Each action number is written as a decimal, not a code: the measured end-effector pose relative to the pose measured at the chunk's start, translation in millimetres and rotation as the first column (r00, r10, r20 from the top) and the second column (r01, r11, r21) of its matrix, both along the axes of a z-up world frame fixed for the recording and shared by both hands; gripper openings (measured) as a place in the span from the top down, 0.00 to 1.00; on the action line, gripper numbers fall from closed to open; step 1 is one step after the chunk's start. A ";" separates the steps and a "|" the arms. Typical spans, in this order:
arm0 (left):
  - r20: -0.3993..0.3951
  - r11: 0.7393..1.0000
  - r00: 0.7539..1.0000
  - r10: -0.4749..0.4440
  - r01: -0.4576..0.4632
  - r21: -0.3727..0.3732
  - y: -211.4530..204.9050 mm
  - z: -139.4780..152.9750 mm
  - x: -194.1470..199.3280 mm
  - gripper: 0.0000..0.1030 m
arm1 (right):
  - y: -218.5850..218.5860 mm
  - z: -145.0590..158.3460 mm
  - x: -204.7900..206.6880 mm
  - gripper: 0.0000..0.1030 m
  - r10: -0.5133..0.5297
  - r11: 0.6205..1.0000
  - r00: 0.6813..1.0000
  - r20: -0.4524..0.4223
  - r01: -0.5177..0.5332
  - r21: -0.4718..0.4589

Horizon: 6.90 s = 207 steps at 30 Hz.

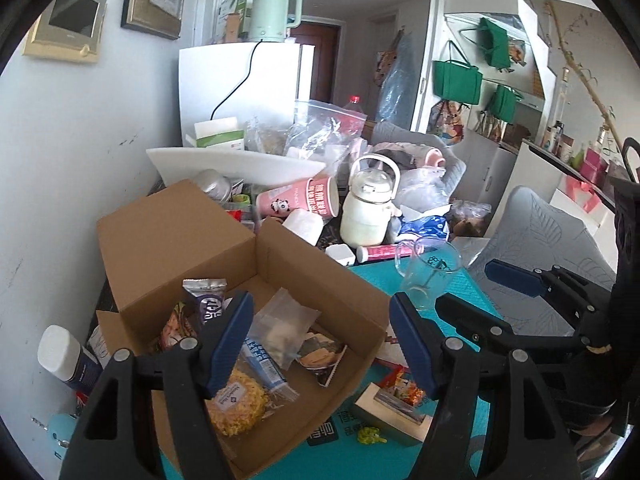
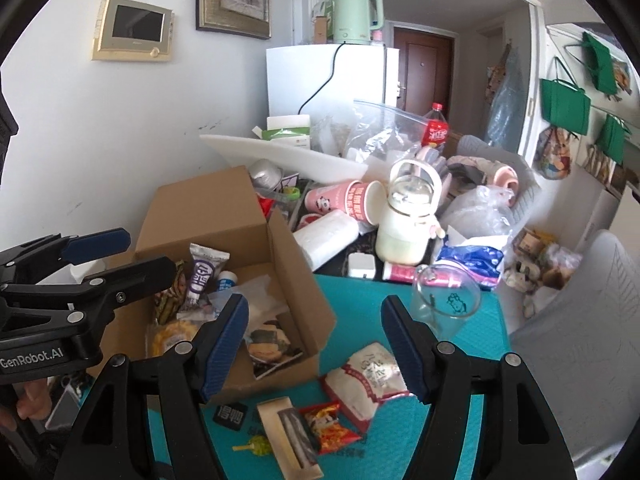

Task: Organize snacks
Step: 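Withdraw both grippers from the box back toward the table, then grasp the tan windowed box with the right gripper while the left reaches the green lollipop, then close the left gripper on the lollipop while the right lifts the windowed box, then carry the lollipop and windowed box up over the cardboard box with both grippers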

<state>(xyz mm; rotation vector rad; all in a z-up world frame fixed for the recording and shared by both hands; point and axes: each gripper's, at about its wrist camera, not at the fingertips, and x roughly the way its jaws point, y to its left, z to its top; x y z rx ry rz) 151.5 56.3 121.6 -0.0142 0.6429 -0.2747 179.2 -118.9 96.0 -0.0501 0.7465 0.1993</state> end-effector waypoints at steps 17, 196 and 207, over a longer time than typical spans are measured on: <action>-0.029 0.984 0.984 -0.175 0.176 0.010 -59.0 -13.1 -52.0 0.33 | -56.2 -15.6 -75.3 0.32 -0.087 0.993 0.995 -0.053 0.091 0.079; -0.360 0.980 0.913 -0.193 0.196 -0.029 -108.3 -200.4 -98.5 0.77 | -103.4 -167.3 -162.3 0.60 0.054 0.979 0.943 -0.327 0.014 0.202; -0.365 0.982 0.912 -0.190 0.183 -0.056 -96.1 -191.3 -102.8 0.77 | -98.5 -157.6 -166.6 0.65 0.066 0.974 0.946 -0.317 0.008 0.226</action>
